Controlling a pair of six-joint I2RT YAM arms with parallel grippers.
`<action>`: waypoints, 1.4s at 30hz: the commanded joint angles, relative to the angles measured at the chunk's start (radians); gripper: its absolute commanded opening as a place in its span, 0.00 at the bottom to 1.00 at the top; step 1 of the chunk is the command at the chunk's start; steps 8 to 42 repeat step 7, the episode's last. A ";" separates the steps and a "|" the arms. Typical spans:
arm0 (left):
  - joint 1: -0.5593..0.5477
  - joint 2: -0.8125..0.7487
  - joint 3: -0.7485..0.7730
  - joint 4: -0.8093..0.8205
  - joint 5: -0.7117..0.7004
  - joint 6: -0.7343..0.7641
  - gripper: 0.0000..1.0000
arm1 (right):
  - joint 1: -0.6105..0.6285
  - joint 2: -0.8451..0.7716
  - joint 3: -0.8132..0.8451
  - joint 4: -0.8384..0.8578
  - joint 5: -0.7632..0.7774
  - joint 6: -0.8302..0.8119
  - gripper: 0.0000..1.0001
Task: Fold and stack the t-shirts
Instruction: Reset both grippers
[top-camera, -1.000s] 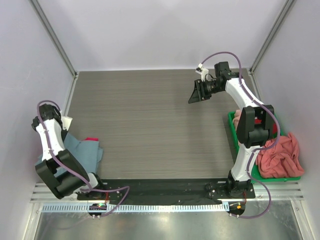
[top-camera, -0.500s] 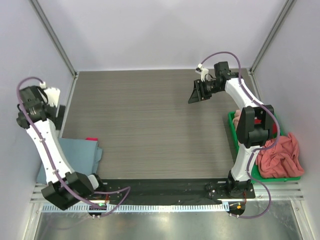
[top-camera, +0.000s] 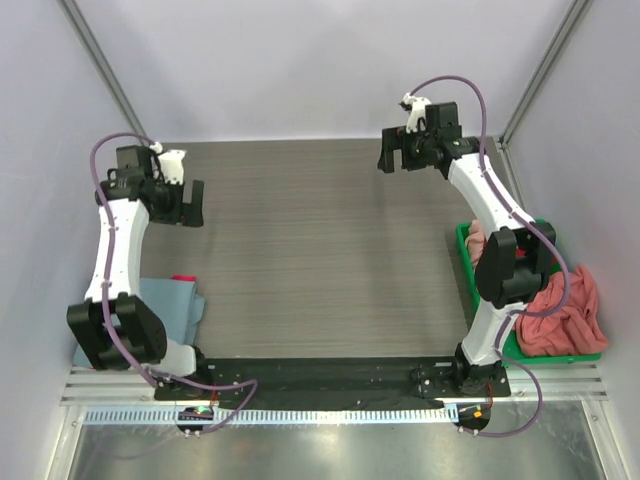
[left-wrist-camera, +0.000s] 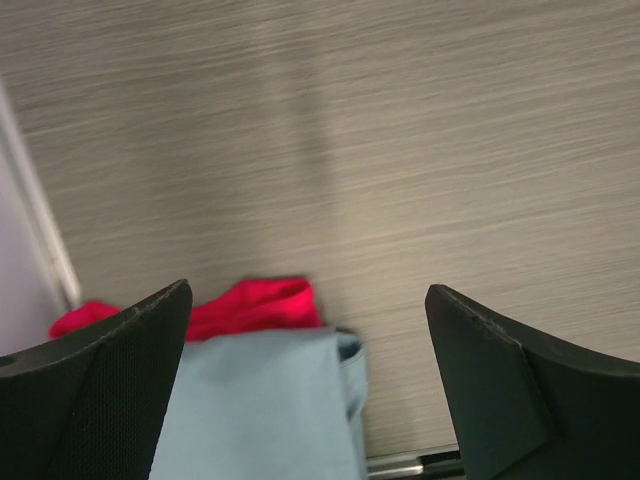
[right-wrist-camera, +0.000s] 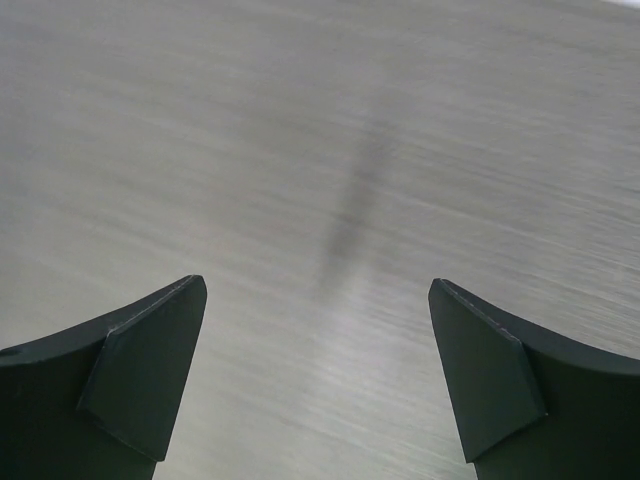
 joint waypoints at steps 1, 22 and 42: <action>0.016 0.086 0.099 0.080 0.125 -0.154 1.00 | 0.081 -0.037 -0.008 0.109 0.357 0.114 1.00; 0.018 0.206 0.193 0.071 0.169 -0.194 1.00 | 0.125 -0.054 -0.103 0.137 0.368 -0.001 1.00; 0.018 0.206 0.193 0.071 0.169 -0.194 1.00 | 0.125 -0.054 -0.103 0.137 0.368 -0.001 1.00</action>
